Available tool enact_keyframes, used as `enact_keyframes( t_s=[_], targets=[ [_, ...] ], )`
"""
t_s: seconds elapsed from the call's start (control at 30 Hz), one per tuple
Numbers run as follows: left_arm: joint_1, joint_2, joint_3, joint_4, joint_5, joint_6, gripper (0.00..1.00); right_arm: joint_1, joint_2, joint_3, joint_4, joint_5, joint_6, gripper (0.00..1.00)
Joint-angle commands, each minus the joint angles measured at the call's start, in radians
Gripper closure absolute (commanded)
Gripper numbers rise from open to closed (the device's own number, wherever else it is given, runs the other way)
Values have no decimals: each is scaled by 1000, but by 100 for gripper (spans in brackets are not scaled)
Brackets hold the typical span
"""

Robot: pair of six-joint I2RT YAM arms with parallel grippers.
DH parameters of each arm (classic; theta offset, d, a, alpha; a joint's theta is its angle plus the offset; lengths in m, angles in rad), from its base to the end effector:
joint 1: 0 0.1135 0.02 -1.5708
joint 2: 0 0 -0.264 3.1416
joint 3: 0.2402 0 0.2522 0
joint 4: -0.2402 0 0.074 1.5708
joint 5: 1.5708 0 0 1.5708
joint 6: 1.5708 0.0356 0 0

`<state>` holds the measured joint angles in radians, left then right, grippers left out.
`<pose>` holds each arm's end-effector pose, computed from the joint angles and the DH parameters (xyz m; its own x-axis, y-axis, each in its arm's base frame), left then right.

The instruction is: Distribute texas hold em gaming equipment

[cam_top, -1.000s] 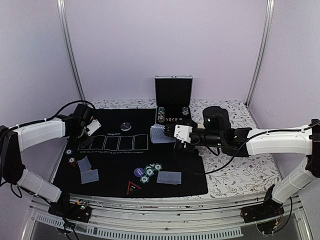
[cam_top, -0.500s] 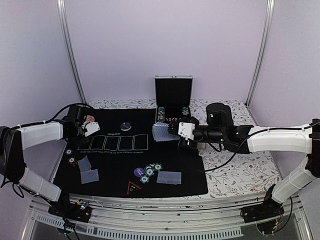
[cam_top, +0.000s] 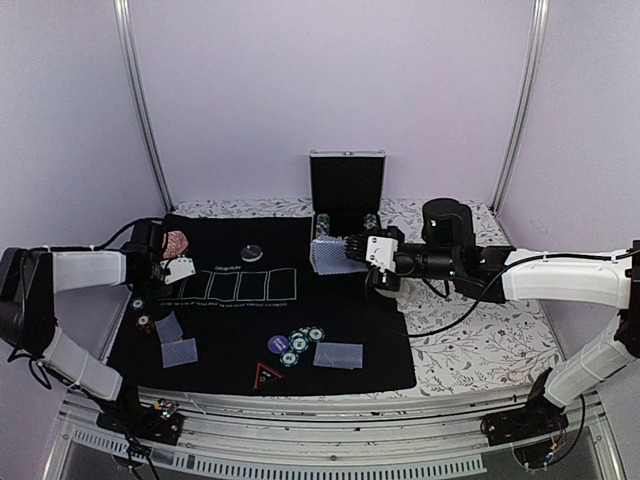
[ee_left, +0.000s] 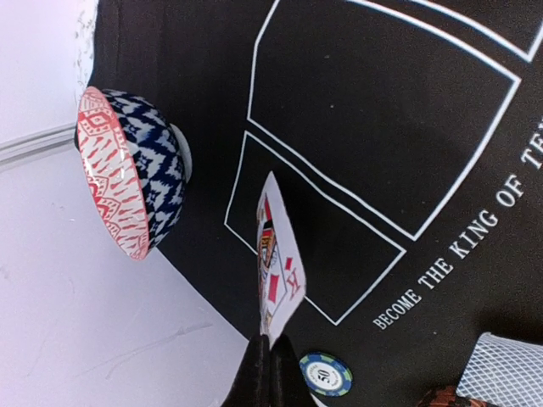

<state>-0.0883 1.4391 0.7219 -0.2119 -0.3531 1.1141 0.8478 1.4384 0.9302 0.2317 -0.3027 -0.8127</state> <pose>0.2737 -0.0119 0.1734 -0.4627 0.8864 -0.0153 0.6618 0.3568 0.6594 0.2119 0.2561 0.2789 0.5333 -0.4432 -0.7205 -0.7537 0.1377 -0.6426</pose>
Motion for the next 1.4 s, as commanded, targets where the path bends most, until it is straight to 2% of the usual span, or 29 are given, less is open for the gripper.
enact_keyframes(
  t_s=[0.0, 0.23, 0.4, 0.8, 1.1, 1.2, 1.37],
  targets=[
    [11, -15, -32, -22, 55, 47, 100, -11, -31, 17, 0, -24, -5, 45],
    [17, 27, -5, -174, 160, 18, 100, -17, -29, 17, 0, -29, -9, 45],
    [28, 87, 17, -196, 135, 19, 100, -22, -38, 12, -3, -29, -9, 45],
    [74, 108, -21, -59, 94, 109, 100, -35, -28, 9, -5, -33, -8, 45],
    [116, 60, -80, 51, 216, 155, 100, -45, -19, 16, -5, -42, -9, 45],
    [128, 48, -57, 5, 292, 156, 100, -48, -20, 14, -5, -44, -10, 45],
    [159, 62, -24, -15, 335, 200, 100, -53, -25, 1, -2, -55, -15, 45]
  ],
)
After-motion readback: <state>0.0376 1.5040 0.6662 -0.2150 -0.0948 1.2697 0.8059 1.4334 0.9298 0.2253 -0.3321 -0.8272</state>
